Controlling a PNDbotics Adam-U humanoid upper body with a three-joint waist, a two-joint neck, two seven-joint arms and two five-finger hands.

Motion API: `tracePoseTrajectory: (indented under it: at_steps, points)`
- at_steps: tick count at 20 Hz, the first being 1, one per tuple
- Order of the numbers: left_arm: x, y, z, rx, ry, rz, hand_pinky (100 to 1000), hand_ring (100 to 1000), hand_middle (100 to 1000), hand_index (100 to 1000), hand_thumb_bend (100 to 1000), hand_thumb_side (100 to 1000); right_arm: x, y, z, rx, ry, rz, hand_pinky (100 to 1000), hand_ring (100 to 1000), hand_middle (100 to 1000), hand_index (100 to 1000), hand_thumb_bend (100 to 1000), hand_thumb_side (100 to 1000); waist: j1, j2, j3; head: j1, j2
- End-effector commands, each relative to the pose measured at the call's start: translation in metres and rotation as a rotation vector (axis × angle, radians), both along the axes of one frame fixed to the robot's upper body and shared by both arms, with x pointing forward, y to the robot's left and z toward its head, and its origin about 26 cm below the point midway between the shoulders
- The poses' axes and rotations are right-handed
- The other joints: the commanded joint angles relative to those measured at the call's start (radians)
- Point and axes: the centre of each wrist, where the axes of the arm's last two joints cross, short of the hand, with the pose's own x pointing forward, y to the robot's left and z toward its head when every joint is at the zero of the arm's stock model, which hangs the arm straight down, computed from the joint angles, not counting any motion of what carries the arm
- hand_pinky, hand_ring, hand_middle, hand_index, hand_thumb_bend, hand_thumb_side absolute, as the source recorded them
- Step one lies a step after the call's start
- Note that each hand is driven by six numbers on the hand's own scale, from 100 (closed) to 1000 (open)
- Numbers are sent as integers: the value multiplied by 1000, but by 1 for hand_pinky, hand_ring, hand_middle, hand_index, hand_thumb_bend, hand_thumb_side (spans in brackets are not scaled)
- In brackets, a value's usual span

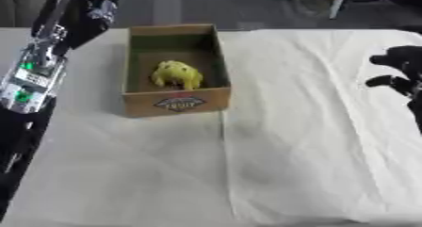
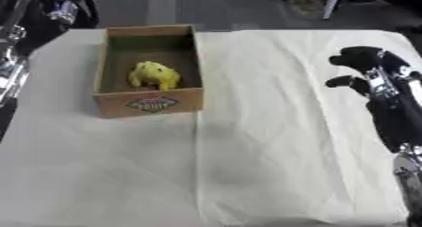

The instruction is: Pick up objects on the table and place them in the box.

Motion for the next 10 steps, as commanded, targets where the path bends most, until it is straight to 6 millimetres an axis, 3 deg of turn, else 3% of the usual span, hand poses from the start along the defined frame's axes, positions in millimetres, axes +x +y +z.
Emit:
tracePoseTrajectory:
  at_steps: [1, 10]
  points:
    - [-11, 19, 13, -89, -13, 39, 728, 722, 654, 815, 100, 499, 0, -4, 6, -15, -21, -16, 618, 809, 636, 727, 100, 601, 2, -13, 5, -4, -10]
    - [-29, 36, -15, -135, 80, 91, 723, 713, 640, 817, 100, 538, 2, -5, 5, -9, -19, -24, 618, 809, 638, 726, 100, 606, 0, -10, 28, -8, -4]
